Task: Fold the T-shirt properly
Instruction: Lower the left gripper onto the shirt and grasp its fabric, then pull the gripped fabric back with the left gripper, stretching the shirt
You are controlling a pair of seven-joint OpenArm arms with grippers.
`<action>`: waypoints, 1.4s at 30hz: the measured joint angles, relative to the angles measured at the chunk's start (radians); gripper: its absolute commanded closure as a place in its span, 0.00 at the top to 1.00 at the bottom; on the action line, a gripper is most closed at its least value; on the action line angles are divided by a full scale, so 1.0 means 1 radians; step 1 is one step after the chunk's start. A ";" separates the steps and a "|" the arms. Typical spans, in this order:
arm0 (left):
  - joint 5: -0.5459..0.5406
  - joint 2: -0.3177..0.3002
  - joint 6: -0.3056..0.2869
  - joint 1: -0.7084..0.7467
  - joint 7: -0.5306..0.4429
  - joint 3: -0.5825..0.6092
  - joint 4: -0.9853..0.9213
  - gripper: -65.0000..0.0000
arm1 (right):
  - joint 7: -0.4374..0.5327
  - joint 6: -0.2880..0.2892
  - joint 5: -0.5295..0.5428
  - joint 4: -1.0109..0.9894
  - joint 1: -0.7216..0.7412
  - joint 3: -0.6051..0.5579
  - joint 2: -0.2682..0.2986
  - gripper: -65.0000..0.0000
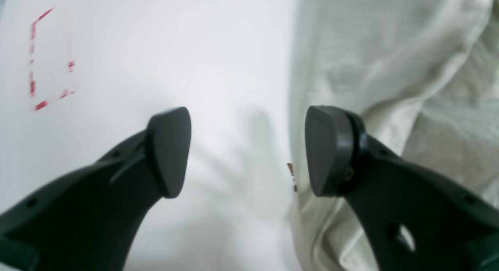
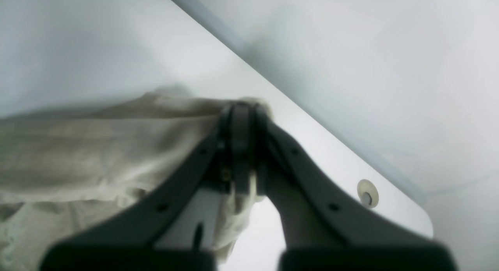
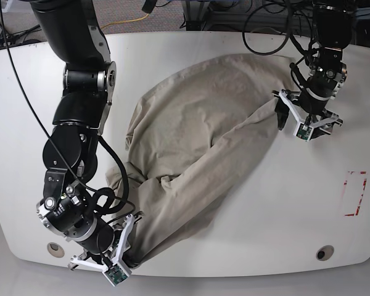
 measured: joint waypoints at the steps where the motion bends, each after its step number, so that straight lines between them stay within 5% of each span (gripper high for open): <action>1: -0.001 0.011 -0.045 0.008 0.000 -0.011 0.004 0.62 | 0.000 0.000 0.000 0.000 0.000 0.000 0.000 0.00; 9: 0.004 0.151 -0.313 0.147 0.011 -0.176 0.057 0.62 | 0.000 0.000 0.001 0.000 0.000 0.000 -0.003 0.00; 14: 0.002 0.219 -0.394 0.205 0.006 -0.264 0.072 0.62 | 0.000 0.000 0.005 0.000 -0.005 0.000 -0.007 0.00; 24: 0.003 0.295 -0.430 0.260 0.007 -0.368 0.070 0.62 | 0.000 0.000 0.005 0.000 -0.032 0.000 -0.005 0.00; 42: -0.008 0.286 -0.442 0.257 -0.013 -0.399 -0.028 0.62 | 0.000 0.000 0.006 0.000 -0.042 0.001 -0.007 0.00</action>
